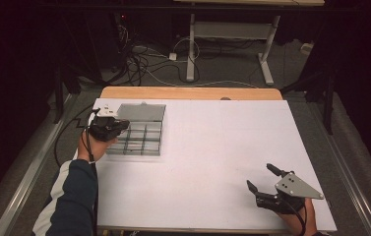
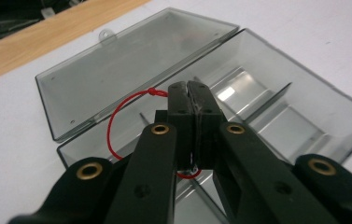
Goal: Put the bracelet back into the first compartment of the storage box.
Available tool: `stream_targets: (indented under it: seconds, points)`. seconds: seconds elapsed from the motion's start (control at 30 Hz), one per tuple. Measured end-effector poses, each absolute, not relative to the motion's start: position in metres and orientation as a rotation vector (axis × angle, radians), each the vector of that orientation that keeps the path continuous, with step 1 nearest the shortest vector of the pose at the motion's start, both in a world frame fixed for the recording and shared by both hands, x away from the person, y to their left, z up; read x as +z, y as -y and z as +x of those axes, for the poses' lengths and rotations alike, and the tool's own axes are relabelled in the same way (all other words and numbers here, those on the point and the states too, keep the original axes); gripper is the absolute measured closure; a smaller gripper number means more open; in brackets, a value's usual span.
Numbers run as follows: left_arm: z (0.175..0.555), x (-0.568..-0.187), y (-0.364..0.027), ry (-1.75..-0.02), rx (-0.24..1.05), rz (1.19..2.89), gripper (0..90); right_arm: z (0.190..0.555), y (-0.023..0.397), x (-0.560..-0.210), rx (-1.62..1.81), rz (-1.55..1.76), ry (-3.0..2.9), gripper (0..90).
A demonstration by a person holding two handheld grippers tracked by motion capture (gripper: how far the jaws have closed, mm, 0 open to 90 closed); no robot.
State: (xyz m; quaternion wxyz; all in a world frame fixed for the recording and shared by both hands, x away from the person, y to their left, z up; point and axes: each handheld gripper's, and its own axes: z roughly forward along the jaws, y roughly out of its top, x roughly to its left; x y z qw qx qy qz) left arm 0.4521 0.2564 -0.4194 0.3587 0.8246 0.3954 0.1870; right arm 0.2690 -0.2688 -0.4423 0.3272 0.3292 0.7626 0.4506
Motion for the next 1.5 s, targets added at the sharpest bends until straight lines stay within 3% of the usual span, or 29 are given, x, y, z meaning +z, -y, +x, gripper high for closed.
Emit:
stream_targets:
  seconds: [0.77, 0.83, 1.03, 1.07, 1.5]
  points:
    - [0.480, -0.445, -0.265, -1.203, 0.515, 2.217, 85.6, 0.270, 0.267, -0.445, 1.158, 0.853, -2.021, 19.6]
    - [0.481, -0.446, -0.263, -1.207, 0.532, 2.223, 81.2, 0.269, 0.267, -0.445, 1.160, 0.854, -2.020, 19.7]
    - [0.481, -0.446, -0.263, -1.222, 0.554, 2.215, 80.8, 0.269, 0.267, -0.445, 1.158, 0.851, -2.024, 20.2]
    - [0.481, -0.446, -0.263, -1.228, 0.563, 2.210, 77.3, 0.269, 0.267, -0.445, 1.157, 0.850, -2.025, 20.3]
    - [0.479, -0.443, -0.262, -1.217, 0.592, 2.177, 69.8, 0.269, 0.267, -0.445, 1.154, 0.847, -2.027, 20.5]
